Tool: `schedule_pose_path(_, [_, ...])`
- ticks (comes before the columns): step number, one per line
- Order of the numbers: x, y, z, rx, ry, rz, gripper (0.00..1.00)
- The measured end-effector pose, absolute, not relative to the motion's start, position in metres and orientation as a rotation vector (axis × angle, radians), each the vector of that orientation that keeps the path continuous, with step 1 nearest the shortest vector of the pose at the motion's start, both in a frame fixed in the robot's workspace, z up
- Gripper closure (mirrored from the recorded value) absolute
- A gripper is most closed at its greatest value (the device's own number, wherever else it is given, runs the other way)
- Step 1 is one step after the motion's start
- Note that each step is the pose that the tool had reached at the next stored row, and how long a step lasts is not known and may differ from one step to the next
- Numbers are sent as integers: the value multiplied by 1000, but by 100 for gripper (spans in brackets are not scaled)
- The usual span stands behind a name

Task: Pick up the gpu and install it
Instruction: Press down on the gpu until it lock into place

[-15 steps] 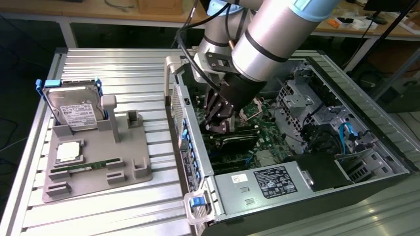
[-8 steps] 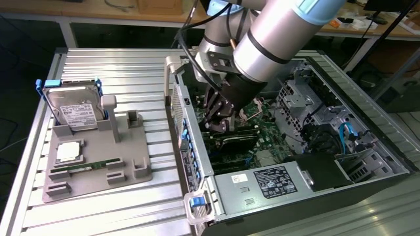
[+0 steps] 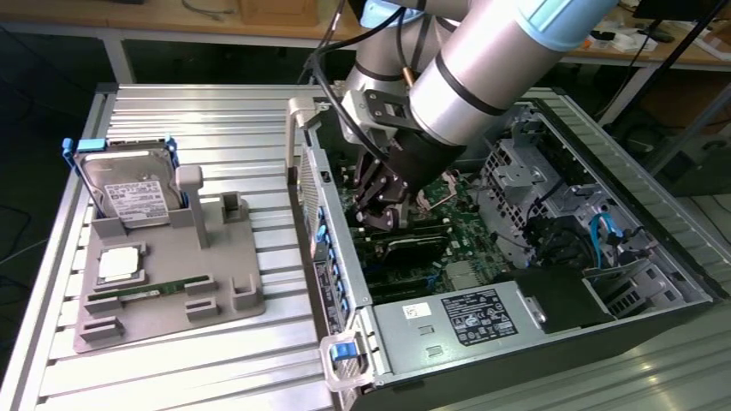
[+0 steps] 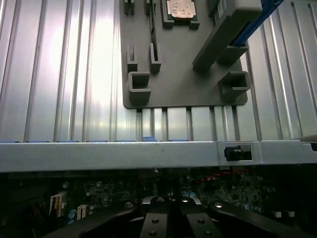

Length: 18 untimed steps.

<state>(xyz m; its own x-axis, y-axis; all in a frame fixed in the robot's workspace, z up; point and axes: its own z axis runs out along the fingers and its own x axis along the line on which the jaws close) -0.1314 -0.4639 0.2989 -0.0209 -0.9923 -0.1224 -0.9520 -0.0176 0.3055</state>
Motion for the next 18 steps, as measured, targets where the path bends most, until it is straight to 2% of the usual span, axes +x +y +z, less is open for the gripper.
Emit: schedule_pose_path(18, [-122,-465,305,2094,-2098,-498,89])
